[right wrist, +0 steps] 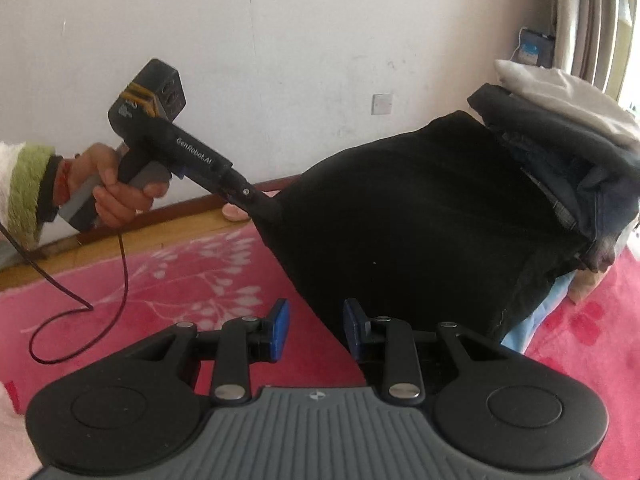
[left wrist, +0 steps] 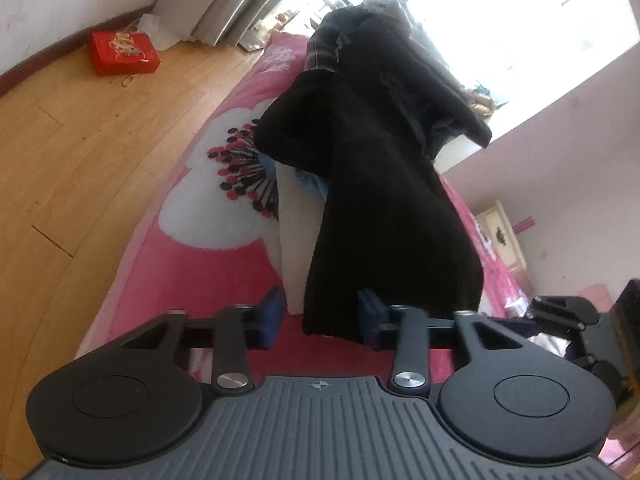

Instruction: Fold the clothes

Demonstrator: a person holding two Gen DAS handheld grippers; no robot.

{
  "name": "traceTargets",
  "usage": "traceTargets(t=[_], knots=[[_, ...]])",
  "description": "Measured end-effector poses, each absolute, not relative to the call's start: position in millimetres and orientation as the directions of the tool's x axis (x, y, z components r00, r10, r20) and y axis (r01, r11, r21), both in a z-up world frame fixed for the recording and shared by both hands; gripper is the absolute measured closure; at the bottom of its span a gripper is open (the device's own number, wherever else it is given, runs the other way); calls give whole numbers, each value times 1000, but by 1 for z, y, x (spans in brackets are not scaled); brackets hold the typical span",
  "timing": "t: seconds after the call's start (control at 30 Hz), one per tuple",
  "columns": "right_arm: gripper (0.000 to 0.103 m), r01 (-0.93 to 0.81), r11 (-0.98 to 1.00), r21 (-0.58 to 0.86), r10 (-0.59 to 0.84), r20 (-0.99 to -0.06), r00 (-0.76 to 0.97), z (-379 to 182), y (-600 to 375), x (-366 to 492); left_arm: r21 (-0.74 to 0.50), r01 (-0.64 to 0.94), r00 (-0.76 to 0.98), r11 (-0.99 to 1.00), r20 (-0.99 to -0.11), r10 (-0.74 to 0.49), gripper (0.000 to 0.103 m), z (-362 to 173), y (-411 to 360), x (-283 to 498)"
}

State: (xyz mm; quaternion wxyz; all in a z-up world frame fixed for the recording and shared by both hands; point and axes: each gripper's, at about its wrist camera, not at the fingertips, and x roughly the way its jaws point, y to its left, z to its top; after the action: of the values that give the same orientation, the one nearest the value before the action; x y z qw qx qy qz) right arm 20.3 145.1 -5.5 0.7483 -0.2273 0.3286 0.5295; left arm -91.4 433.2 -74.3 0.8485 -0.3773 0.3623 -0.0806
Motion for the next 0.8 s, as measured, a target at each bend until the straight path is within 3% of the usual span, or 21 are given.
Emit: traceTargets(t=[0.1, 0.23, 0.37, 0.6, 0.67, 0.77, 0.8], knots=[[67, -945, 320, -74, 656, -702, 277, -6, 156, 8, -714, -165, 726, 680, -555, -407, 91, -70, 434, -92], [62, -932, 298, -205, 682, -638, 358, -10, 180, -12, -750, -220, 739, 624, -546, -395, 98, -62, 439, -93], [54, -907, 287, -307, 697, -583, 418, -27, 211, -28, -785, -264, 734, 560, -541, -412, 99, -56, 442, -93], [53, -833, 289, -471, 668, -524, 528, -62, 245, -45, -856, -280, 752, 434, -477, -456, 99, -45, 447, -94], [55, -815, 305, -492, 660, -508, 553, -66, 250, -45, -872, -269, 761, 410, -453, -464, 99, -42, 447, -94], [67, -793, 347, -501, 641, -490, 590, -67, 255, -41, -883, -252, 769, 397, -432, -472, 99, -37, 446, -92], [79, -788, 367, -495, 634, -486, 601, -67, 256, -39, -884, -247, 770, 396, -427, -473, 99, -37, 447, -92]])
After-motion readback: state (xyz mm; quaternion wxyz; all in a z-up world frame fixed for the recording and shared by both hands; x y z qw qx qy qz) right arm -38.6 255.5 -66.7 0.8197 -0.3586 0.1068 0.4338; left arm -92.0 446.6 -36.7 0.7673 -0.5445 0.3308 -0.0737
